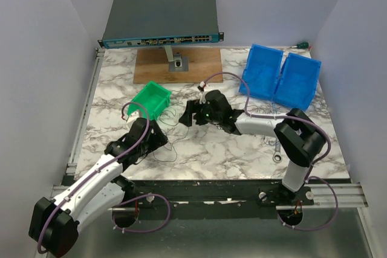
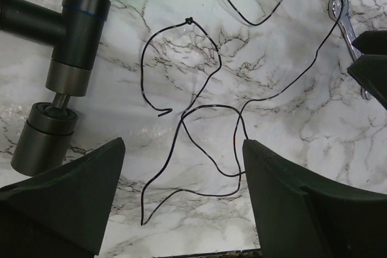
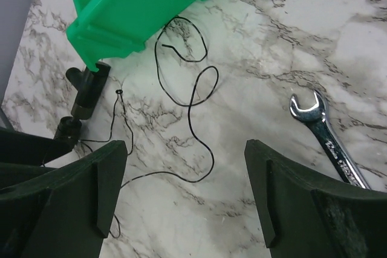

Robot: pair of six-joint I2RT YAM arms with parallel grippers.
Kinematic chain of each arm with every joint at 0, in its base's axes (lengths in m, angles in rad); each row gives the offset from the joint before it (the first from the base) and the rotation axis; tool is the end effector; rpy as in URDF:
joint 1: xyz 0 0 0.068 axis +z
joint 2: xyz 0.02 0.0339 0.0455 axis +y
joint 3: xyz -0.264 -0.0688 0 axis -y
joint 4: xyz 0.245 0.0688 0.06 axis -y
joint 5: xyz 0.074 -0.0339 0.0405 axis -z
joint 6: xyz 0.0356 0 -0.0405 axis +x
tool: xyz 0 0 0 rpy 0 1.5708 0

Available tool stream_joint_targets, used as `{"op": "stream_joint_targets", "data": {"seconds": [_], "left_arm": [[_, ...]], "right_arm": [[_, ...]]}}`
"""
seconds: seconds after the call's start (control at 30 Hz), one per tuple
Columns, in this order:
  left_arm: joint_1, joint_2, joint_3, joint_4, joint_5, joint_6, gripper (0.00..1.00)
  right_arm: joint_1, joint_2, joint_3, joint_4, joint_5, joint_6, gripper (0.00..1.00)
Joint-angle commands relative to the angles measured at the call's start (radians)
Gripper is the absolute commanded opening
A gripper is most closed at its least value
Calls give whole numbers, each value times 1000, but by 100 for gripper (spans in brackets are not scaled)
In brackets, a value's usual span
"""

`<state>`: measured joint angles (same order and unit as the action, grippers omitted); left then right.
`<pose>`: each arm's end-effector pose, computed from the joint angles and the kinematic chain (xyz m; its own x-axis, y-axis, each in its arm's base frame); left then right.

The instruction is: Untangle the cables

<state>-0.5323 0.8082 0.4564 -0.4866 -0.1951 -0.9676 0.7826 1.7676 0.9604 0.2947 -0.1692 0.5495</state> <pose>0.1423 -0.0758 0.1953 -0.6815 -0.5362 -0.4980 -0.3085 0.8276 -0.4689 0.2648 0.2718 0.1834 -0.7139 0.0161 -0.7001 -0.4999 0.6884 0.5256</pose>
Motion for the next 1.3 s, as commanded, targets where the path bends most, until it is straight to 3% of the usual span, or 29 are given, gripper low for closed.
{"op": "stream_joint_targets", "data": {"seconds": [0.0, 0.33, 0.37, 0.47, 0.5, 0.7, 0.9, 1.27], "left_arm": [[-1, -35, 13, -34, 3, 7, 75], [-1, -35, 19, -57, -33, 29, 50], [0, -33, 20, -52, -35, 34, 47], [9, -17, 24, -47, -42, 41, 8], [16, -14, 31, -52, -45, 45, 0], [36, -20, 139, -115, -107, 117, 0], [131, -11, 284, -161, -101, 212, 0], [193, 123, 659, -180, -116, 310, 0]], "right_arm": [[31, 77, 65, -4, 58, 5, 84], [89, 208, 201, -51, 148, -30, 61], [94, 216, 216, -58, 159, -34, 55], [105, 227, 247, -78, 196, -45, 12], [107, 220, 253, -93, 204, -48, 2], [121, 67, 218, -113, 212, -91, 1], [129, -26, 268, -176, 92, -140, 1], [177, -24, 540, -269, 95, -233, 1]]}}
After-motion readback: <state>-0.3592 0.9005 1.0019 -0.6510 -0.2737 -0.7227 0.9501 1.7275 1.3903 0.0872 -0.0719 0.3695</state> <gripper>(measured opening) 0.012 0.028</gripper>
